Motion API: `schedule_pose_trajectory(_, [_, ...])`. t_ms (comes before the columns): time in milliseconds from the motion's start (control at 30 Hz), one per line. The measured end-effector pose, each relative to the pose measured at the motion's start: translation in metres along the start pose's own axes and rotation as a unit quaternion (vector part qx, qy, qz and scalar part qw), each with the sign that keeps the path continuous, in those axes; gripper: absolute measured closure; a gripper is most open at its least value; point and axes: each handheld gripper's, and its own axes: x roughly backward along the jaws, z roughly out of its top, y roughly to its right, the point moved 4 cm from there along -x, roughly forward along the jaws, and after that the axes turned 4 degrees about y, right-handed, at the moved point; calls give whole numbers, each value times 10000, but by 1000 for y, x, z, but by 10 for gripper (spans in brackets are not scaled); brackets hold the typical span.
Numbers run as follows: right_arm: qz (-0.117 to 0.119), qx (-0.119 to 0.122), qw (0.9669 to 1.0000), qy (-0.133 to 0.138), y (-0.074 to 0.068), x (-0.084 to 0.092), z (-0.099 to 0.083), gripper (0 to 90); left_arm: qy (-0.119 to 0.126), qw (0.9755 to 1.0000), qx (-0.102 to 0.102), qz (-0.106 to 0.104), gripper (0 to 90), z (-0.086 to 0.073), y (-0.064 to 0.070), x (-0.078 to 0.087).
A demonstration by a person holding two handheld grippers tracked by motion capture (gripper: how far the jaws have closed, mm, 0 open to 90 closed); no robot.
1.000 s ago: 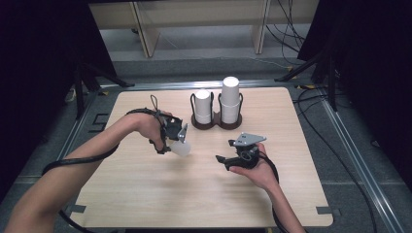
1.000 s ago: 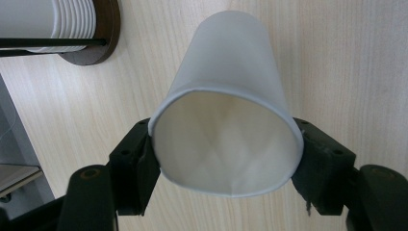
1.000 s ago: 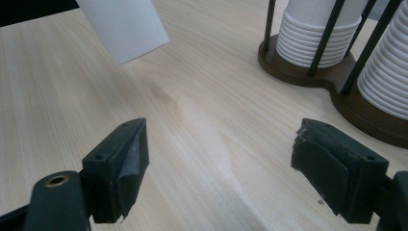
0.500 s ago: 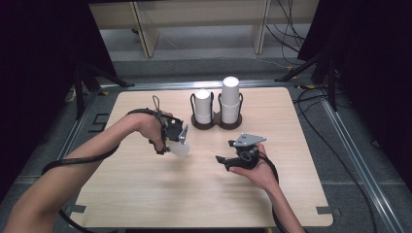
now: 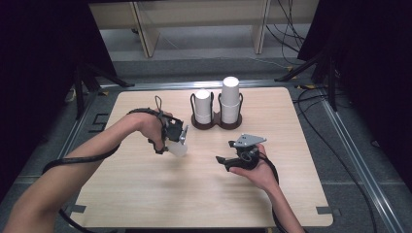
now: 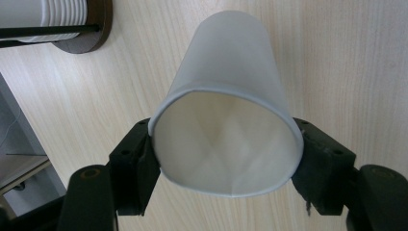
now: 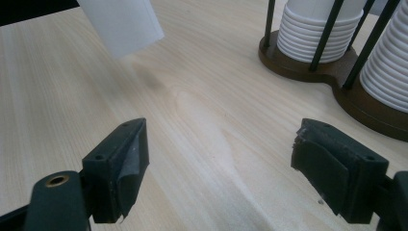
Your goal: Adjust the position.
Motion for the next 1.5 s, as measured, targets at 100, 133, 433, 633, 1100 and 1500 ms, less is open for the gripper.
schedule_pose_trajectory(100, [-46, 51, 10000, 23, 1, 0, 0, 197, 10, 10000, 0, -11, 318, 0, 0, 0])
schedule_pose_trajectory(133, [-24, 44, 10000, 8, 1, 0, 0, 197, -4, 10000, -9, -14, 318, 0, 0, 0])
schedule_pose_trajectory(433, [168, -116, 9998, -21, -2, -1, -1, 197, -40, 10000, -51, -29, 318, 2, -1, 1])
schedule_pose_trajectory(633, [-9, -48, 10000, 18, -1, -1, -2, 197, -84, 9999, -74, -41, 318, 1, -1, 1])
schedule_pose_trajectory(1100, [45, -73, 10000, 35, 1, -2, -5, 197, -153, 9998, -91, -74, 319, 1, -4, 0])
schedule_pose_trajectory(1500, [149, -177, 9997, 48, 0, 0, -5, 197, -238, 9995, -160, -122, 319, 2, -4, 0])
